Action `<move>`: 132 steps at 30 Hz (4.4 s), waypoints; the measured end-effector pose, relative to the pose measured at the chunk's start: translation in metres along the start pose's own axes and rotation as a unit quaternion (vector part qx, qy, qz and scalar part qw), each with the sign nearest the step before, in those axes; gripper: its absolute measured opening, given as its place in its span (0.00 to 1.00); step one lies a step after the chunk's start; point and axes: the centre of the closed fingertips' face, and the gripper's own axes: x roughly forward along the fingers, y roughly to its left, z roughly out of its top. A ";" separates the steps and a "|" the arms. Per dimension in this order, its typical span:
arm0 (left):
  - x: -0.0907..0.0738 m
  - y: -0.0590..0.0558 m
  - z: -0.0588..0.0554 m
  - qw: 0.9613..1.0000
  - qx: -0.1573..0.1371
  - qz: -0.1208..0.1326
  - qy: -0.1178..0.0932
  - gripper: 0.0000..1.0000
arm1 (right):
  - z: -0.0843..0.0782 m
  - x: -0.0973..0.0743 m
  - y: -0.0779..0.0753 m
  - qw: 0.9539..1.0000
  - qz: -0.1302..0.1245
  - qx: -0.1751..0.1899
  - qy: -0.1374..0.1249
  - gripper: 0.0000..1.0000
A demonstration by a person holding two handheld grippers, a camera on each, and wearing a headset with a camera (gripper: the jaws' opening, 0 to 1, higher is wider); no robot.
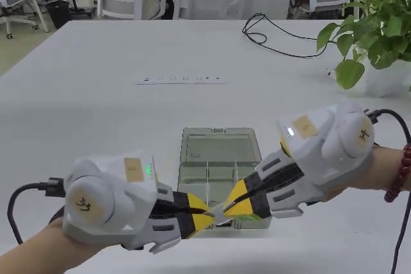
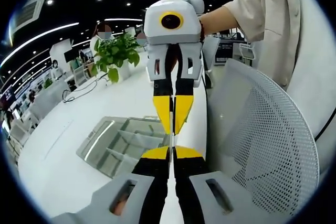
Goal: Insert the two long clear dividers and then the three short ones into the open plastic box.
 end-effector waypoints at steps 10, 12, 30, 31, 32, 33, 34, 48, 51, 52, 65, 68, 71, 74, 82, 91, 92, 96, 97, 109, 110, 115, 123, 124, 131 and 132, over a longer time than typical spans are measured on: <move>-0.002 0.005 0.006 0.998 -0.049 0.011 -0.029 0.03 | -0.002 -0.003 -0.004 1.000 -0.008 -0.004 0.010 0.02; -0.003 0.006 0.006 0.998 -0.053 0.015 -0.031 0.08 | -0.002 -0.004 -0.008 1.000 -0.016 0.000 0.011 0.02; -0.013 0.025 -0.001 0.985 -0.134 0.076 -0.074 0.27 | -0.016 -0.018 -0.049 0.994 -0.091 0.048 0.030 0.02; -0.014 0.026 -0.001 0.984 -0.138 0.080 -0.075 0.28 | -0.017 -0.018 -0.051 0.994 -0.094 0.048 0.032 0.02; -0.015 0.026 -0.001 0.984 -0.141 0.082 -0.076 0.29 | -0.019 -0.018 -0.053 0.993 -0.099 0.048 0.035 0.02; -0.015 0.027 -0.002 0.982 -0.147 0.085 -0.079 0.31 | -0.022 -0.019 -0.056 0.993 -0.103 0.050 0.039 0.02; -0.016 0.028 -0.002 0.981 -0.152 0.088 -0.080 0.32 | -0.023 -0.019 -0.059 0.992 -0.106 0.052 0.040 0.02; -0.019 0.037 -0.009 0.976 -0.169 0.114 -0.077 0.53 | -0.048 -0.019 -0.078 0.986 -0.132 0.068 0.070 0.02; -0.019 0.038 -0.010 0.975 -0.171 0.117 -0.076 0.55 | -0.052 -0.018 -0.079 0.986 -0.130 0.073 0.072 0.02; -0.019 0.039 -0.010 0.975 -0.172 0.118 -0.075 0.55 | -0.053 -0.018 -0.080 0.986 -0.130 0.074 0.073 0.02; -0.019 0.042 -0.012 0.975 -0.174 0.122 -0.069 0.57 | -0.052 -0.014 -0.079 0.986 -0.122 0.085 0.071 0.02; -0.020 0.042 -0.013 0.975 -0.174 0.122 -0.069 0.57 | -0.052 -0.015 -0.079 0.986 -0.123 0.087 0.070 0.02; -0.020 0.043 -0.012 0.974 -0.175 0.123 -0.069 0.57 | -0.052 -0.016 -0.080 0.986 -0.125 0.089 0.071 0.02; -0.020 0.044 -0.013 0.974 -0.176 0.125 -0.069 0.58 | -0.051 -0.015 -0.077 0.986 -0.121 0.088 0.073 0.02; -0.020 0.044 -0.013 0.974 -0.175 0.124 -0.068 0.58 | -0.053 -0.014 -0.079 0.986 -0.123 0.083 0.081 0.02; -0.021 0.045 -0.013 0.974 -0.176 0.124 -0.067 0.58 | -0.055 -0.017 -0.079 0.985 -0.120 0.089 0.086 0.02; -0.021 0.045 -0.013 0.974 -0.175 0.124 -0.067 0.58 | -0.055 -0.017 -0.079 0.985 -0.121 0.089 0.084 0.02; -0.020 0.044 -0.012 0.975 -0.175 0.122 -0.069 0.58 | -0.055 -0.016 -0.079 0.985 -0.119 0.091 0.084 0.02; -0.020 0.044 -0.012 0.975 -0.175 0.122 -0.068 0.58 | -0.054 -0.016 -0.079 0.985 -0.118 0.091 0.084 0.02; -0.021 0.046 -0.014 0.974 -0.176 0.126 -0.066 0.60 | -0.051 -0.009 -0.081 0.985 -0.100 0.081 0.111 0.02; -0.021 0.046 -0.014 0.974 -0.176 0.126 -0.067 0.60 | -0.051 -0.008 -0.081 0.986 -0.098 0.077 0.114 0.02; -0.021 0.046 -0.014 0.973 -0.177 0.130 -0.067 0.62 | -0.049 -0.004 -0.081 0.986 -0.089 0.061 0.125 0.02; -0.022 0.046 -0.014 0.972 -0.177 0.134 -0.071 0.64 | -0.047 0.005 -0.081 0.986 -0.078 0.043 0.139 0.02; -0.023 0.047 -0.014 0.972 -0.178 0.135 -0.071 0.64 | -0.047 0.006 -0.082 0.986 -0.077 0.043 0.140 0.02; -0.025 0.049 -0.016 0.972 -0.178 0.139 -0.070 0.65 | -0.048 0.012 -0.083 0.986 -0.070 0.037 0.145 0.02; -0.025 0.049 -0.016 0.972 -0.179 0.139 -0.070 0.65 | -0.048 0.013 -0.083 0.986 -0.069 0.039 0.145 0.02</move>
